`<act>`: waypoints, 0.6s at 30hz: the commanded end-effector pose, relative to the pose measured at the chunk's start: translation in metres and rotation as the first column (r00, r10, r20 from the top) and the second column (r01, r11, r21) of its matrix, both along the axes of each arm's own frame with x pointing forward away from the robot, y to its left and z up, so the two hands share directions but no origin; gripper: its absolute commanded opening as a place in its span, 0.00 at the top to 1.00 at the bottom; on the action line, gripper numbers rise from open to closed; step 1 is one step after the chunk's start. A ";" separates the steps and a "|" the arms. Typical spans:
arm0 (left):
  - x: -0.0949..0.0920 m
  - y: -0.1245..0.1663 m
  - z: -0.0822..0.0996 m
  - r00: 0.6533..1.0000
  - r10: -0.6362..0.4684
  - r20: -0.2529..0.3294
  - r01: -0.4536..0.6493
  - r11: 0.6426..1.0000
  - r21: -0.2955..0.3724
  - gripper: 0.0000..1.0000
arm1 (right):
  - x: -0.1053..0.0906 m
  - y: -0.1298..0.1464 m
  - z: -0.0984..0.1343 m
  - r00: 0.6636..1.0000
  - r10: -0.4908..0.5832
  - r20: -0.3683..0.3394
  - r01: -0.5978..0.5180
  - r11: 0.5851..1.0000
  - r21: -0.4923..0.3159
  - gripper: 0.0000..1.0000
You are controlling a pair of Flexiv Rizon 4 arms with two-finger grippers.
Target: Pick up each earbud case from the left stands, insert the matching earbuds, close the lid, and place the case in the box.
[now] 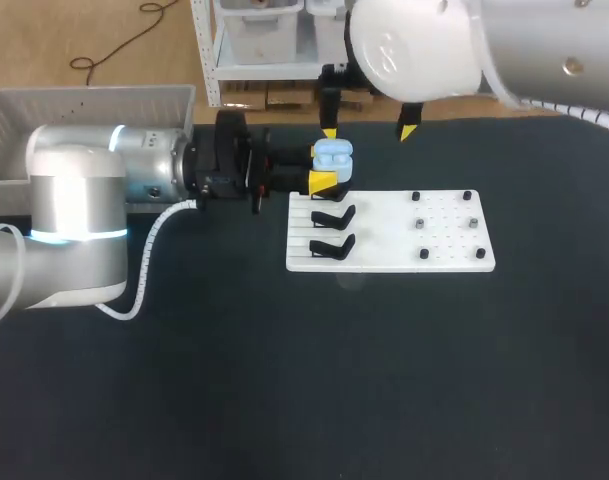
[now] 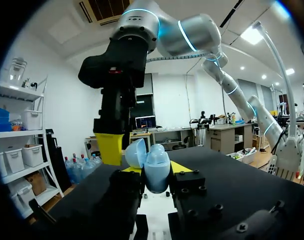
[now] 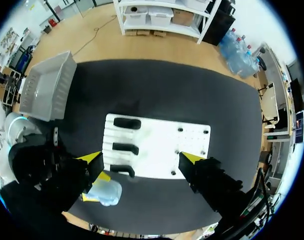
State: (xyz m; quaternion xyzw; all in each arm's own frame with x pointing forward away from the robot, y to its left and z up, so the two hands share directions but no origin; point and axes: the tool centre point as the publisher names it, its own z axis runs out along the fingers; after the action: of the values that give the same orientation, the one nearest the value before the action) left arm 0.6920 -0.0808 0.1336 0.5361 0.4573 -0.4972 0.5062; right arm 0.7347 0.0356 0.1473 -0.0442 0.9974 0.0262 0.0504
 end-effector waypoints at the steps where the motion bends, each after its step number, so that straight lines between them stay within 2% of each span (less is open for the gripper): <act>1: 0.000 0.000 0.000 1.000 0.002 0.000 -0.002 1.000 0.001 1.00 | -0.012 -0.002 0.001 1.000 0.010 -0.003 -0.010 1.000 0.007 0.00; 10: 0.000 0.000 0.000 1.000 0.002 0.000 -0.002 1.000 0.001 1.00 | -0.029 0.000 -0.001 1.000 0.022 -0.016 -0.022 1.000 0.008 0.00; 18: 0.000 0.000 0.000 1.000 0.002 0.000 -0.002 1.000 0.001 1.00 | -0.027 -0.007 0.023 0.994 -0.012 0.106 0.011 1.000 0.011 0.00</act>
State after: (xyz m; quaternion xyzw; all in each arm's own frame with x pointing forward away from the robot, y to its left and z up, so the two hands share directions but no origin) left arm 0.6915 -0.0806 0.1337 0.5359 0.4574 -0.4970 0.5065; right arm 0.7216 0.0363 0.1620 -0.0414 0.9964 0.0237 0.0699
